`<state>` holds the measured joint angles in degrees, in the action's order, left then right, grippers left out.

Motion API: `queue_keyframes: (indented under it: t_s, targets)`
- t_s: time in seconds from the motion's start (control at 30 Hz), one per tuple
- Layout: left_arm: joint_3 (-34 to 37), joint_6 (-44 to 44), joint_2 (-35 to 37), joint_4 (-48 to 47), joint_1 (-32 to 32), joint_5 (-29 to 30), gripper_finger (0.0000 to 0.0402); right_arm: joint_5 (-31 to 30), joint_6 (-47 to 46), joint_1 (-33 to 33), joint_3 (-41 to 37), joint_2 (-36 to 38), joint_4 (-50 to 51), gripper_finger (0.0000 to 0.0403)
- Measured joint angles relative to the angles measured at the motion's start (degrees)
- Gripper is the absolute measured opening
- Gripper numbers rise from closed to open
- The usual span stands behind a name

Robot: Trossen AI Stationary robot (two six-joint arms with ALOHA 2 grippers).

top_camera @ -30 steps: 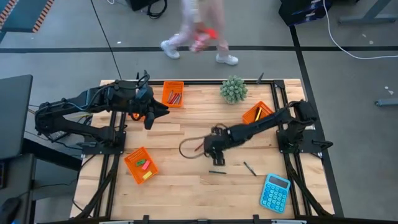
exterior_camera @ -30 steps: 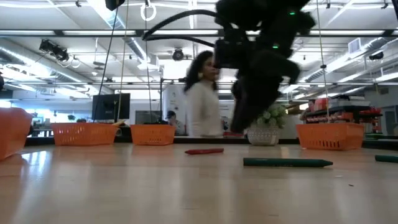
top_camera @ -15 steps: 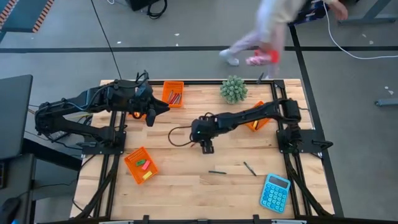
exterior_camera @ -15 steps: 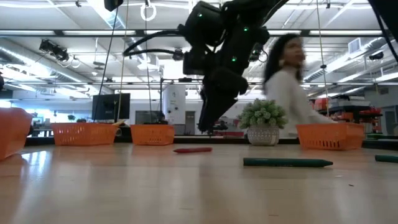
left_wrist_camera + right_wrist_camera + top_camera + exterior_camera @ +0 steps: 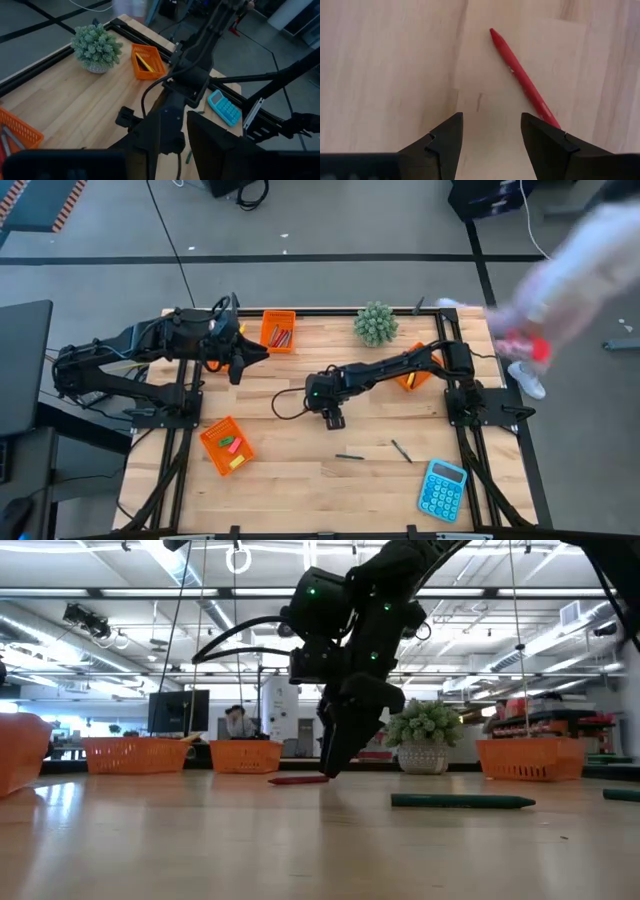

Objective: Sort crayons/erasers/pens/pencils in bins
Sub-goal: Put the red crayon into the middle orange bin

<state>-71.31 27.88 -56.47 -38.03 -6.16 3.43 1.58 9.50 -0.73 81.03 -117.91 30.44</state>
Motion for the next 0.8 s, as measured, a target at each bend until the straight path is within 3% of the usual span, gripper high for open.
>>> queue_keyframes:
  t_s: [0.8]
  targets:
    - [0.0, 2.5, -0.1, 0.9, 0.0, 0.0, 0.0103, 1.7, 2.7, -2.2, -0.9, -1.6, -2.5, 0.0206]
